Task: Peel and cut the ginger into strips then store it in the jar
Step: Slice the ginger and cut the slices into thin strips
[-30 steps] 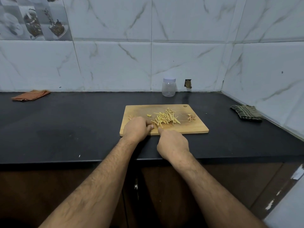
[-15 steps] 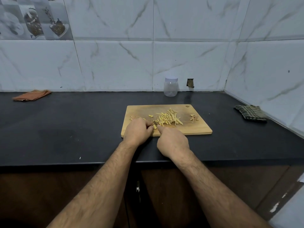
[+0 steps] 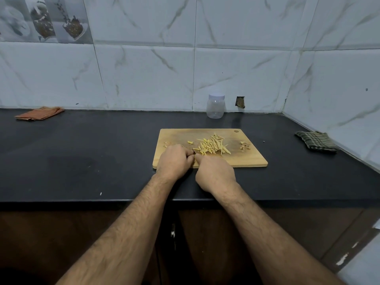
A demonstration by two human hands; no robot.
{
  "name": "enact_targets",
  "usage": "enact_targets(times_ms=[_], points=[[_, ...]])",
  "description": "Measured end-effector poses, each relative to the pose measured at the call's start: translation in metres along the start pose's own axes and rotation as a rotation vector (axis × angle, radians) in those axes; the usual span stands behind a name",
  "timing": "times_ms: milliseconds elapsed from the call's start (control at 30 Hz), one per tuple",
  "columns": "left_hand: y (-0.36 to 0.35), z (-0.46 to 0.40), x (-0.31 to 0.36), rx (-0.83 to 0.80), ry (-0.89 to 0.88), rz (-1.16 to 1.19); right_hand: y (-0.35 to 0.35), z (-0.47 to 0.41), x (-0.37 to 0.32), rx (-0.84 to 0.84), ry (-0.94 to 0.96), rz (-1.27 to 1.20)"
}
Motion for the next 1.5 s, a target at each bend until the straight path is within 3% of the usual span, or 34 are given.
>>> enact_targets(times_ms=[367, 733, 1500], points=[[0.0, 0.002, -0.001, 0.005, 0.031, -0.06, -0.001, 0.029, 0.012, -0.039, -0.004, 0.046], [0.003, 0.007, -0.006, -0.026, 0.084, 0.051, 0.005, 0.01, 0.009, 0.021, -0.038, -0.064], [0.002, 0.005, -0.003, -0.038, 0.085, -0.005, 0.001, -0.003, 0.0, -0.017, -0.013, -0.056]])
Point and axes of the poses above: each hand's wrist, its own z-axis away from the middle knuckle, its own y-axis out of the back of the hand, x = y × z, the point moved 5 cm from there along -z, towards the middle knuckle, and after that the axes turned 12 degrees about -z, right-handed, at the moved point
